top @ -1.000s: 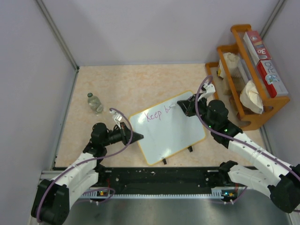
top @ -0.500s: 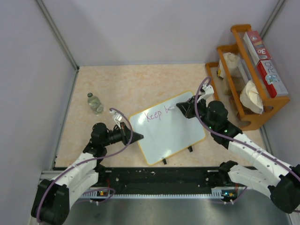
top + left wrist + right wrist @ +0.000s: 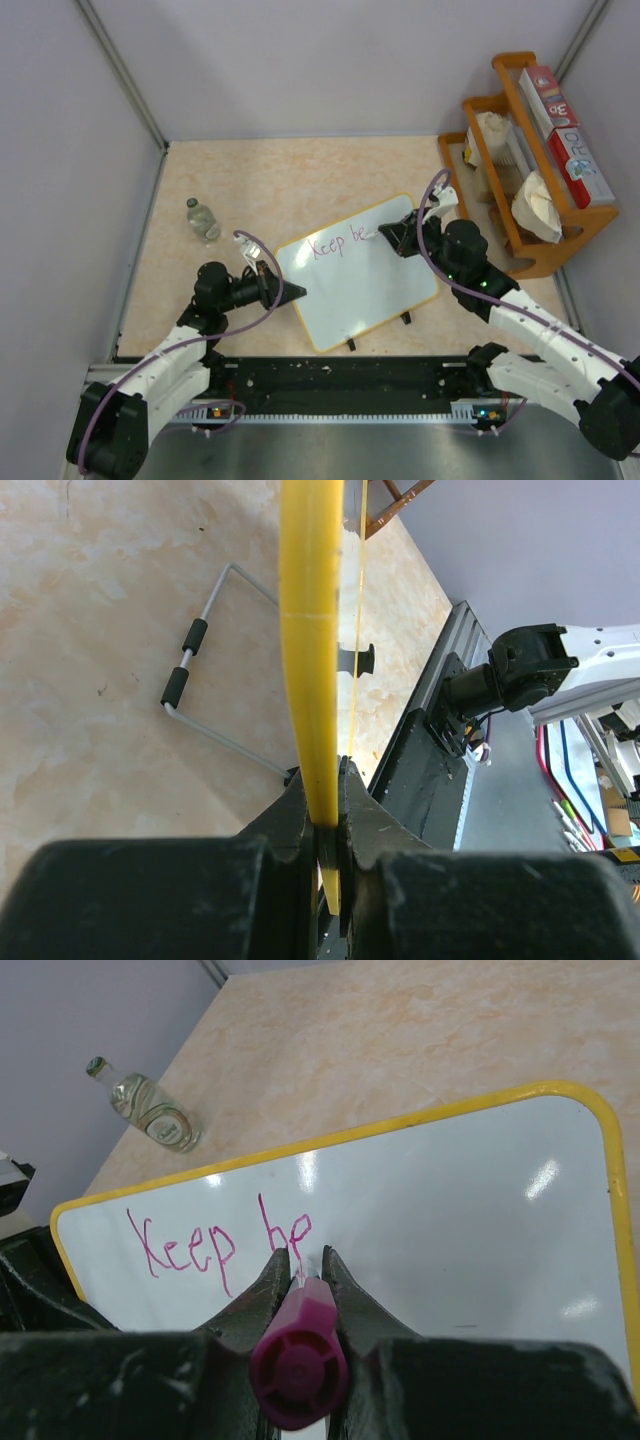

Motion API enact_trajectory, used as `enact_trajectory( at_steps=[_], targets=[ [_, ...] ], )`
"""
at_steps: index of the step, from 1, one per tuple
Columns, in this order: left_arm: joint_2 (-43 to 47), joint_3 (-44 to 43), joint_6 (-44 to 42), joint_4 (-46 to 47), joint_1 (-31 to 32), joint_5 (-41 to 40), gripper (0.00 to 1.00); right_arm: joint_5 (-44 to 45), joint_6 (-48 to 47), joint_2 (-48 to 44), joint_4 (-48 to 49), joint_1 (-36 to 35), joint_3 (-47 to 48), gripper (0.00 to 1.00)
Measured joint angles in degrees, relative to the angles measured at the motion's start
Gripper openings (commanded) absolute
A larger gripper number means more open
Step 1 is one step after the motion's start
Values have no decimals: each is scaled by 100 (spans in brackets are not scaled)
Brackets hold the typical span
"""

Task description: Write a sentence on the whiteboard

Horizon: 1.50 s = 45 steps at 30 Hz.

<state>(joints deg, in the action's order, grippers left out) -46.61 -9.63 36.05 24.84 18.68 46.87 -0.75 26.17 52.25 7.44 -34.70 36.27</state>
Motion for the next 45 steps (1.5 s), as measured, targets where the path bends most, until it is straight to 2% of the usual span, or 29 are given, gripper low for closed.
enact_trajectory(
  at_steps=[13,24,45],
  targets=[
    [2,0,2,0,0,0,0,76,2,-22,-44,13,26,0],
    [63,9,-35,-2,2,22,0,216,-114,-638,-168,50,26,0],
    [103,39,-39,-2,2,17,0,216,-195,-695,-295,50,26,0]
  ],
)
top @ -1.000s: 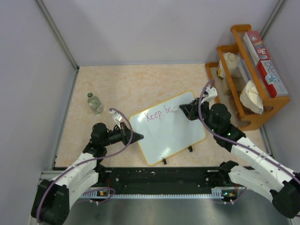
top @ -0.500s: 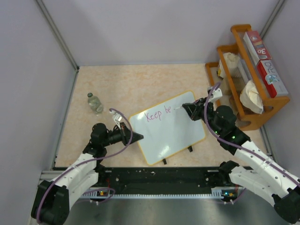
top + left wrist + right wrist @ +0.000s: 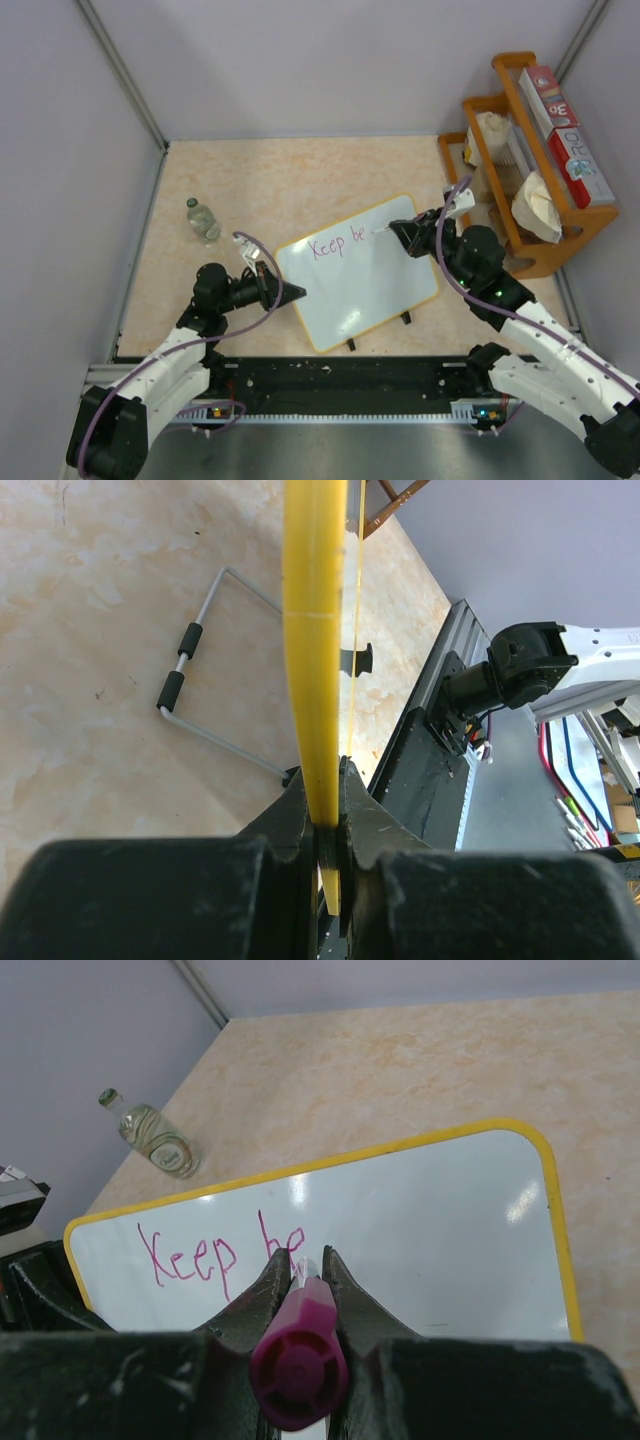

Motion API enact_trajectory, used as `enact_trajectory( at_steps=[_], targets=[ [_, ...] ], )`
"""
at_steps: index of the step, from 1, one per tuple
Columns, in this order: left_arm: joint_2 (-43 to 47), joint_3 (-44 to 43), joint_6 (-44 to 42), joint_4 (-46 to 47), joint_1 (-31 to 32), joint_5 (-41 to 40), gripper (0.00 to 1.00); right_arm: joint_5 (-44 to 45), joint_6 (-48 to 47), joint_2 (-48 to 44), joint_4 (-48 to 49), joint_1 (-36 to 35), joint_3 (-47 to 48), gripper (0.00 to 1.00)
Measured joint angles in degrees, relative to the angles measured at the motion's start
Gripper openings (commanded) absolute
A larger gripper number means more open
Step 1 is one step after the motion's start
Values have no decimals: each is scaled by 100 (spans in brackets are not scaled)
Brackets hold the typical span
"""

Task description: Write a sentence on the whiteboard

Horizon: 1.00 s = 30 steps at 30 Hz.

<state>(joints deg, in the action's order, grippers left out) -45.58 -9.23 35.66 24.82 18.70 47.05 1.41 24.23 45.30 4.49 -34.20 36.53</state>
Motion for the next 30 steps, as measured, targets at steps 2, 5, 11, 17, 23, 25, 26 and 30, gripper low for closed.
enact_trajectory(
  at_steps=[2,5,11,17,23,25,26,30],
  targets=[
    [0,0,0,2,0,0,0,0,-20,-11,-2,0,0,0],
    [2,2,0,2,0,0,0,0,-66,-31,-2,0,0,0],
    [22,7,-2,2,0,0,0,0,-120,-31,7,0,0,0],
    [46,15,-4,0,0,0,0,7,-153,-28,20,4,0,0],
    [37,15,-7,0,0,0,0,52,-166,-4,114,13,0,0],
    [33,15,-7,0,0,0,0,70,-168,61,188,13,2,0],
    [33,15,-7,0,0,0,0,85,-168,103,216,13,2,0],
    [33,15,-7,0,0,0,0,111,-168,271,297,15,22,0]
  ],
)
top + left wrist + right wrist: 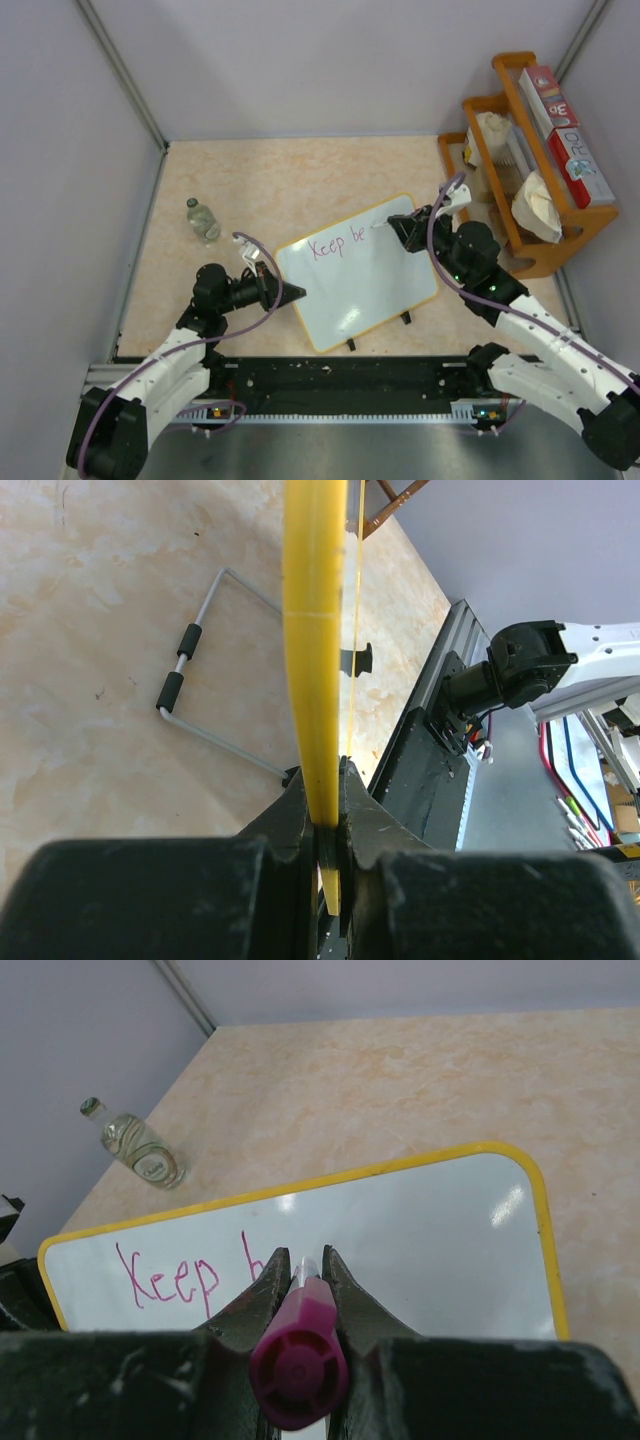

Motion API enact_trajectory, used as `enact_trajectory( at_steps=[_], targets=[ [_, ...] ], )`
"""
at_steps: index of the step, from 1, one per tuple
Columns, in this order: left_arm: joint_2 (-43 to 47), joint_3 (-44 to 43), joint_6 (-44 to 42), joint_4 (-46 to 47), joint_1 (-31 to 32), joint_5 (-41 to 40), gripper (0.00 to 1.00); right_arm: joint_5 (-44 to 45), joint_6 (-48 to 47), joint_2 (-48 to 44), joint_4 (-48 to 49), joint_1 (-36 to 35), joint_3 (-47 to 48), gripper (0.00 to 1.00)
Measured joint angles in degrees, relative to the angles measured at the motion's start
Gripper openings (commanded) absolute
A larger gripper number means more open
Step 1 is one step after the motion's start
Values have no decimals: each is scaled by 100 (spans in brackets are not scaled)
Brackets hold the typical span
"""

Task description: Write a sentence on the whiteboard

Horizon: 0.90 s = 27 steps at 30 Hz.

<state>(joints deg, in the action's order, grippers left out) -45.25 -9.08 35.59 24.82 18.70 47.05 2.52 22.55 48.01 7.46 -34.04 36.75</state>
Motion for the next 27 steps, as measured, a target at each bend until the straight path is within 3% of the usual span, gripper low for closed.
enact_trajectory(
  at_steps=[27],
  targets=[
    [-39,0,2,20,-2,4,0,-44,13,697,367,0,448,0]
  ],
)
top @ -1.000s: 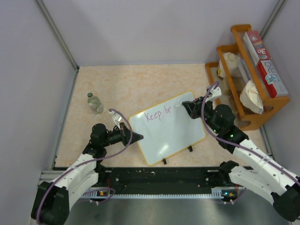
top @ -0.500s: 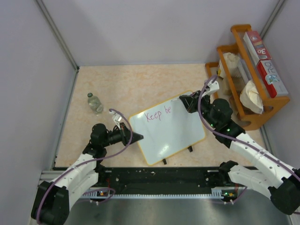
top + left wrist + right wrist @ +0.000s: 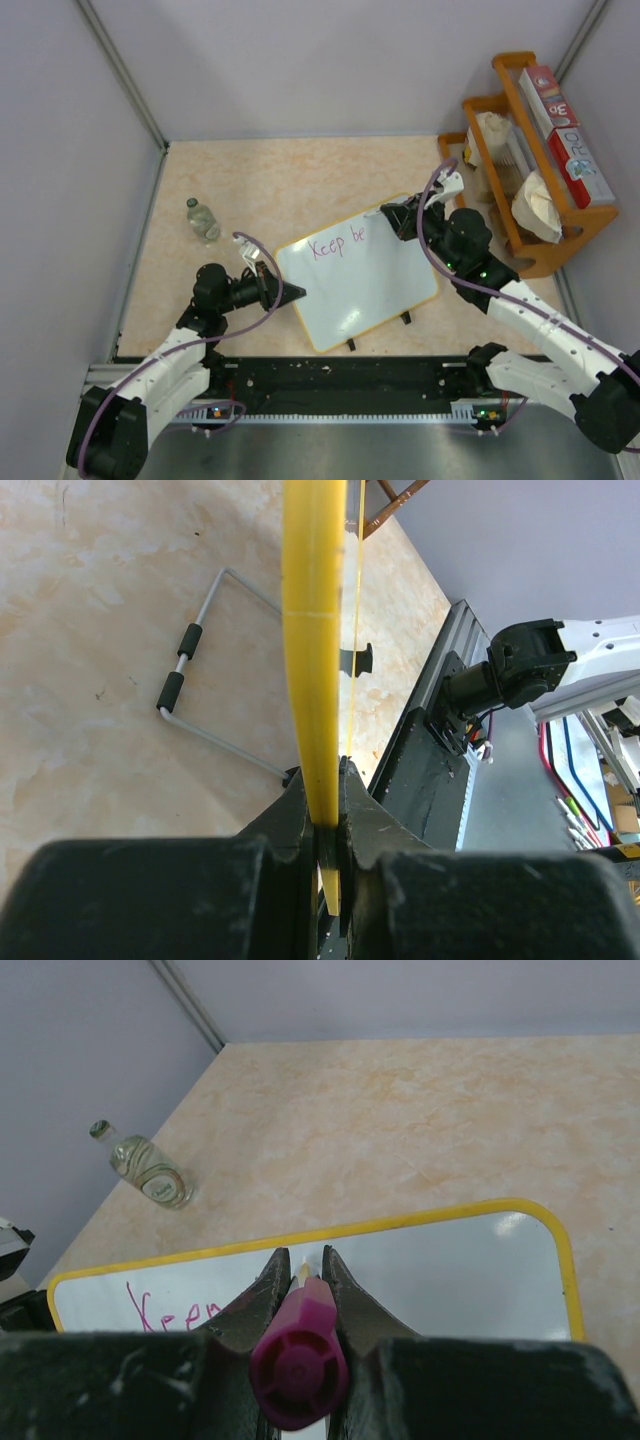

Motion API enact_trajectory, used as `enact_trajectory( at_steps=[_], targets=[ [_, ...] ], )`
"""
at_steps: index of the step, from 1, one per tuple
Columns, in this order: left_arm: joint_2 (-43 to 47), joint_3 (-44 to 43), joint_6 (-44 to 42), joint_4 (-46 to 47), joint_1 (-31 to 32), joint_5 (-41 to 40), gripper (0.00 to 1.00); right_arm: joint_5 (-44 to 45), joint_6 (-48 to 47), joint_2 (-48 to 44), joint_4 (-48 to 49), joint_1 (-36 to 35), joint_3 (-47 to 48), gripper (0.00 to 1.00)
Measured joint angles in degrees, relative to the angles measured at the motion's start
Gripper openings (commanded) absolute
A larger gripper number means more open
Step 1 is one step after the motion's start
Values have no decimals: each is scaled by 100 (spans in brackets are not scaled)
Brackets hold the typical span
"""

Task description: Write a sentence on the whiteboard

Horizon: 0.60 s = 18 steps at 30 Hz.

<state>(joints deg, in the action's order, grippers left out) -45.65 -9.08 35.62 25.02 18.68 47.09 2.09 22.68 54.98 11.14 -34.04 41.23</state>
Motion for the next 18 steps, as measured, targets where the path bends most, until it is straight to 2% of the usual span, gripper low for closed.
enact_trajectory(
  at_steps=[18],
  targets=[
    [2,0,66,-11,0,-31,0,-31,61,-254,-9,4,-487,0]
  ],
)
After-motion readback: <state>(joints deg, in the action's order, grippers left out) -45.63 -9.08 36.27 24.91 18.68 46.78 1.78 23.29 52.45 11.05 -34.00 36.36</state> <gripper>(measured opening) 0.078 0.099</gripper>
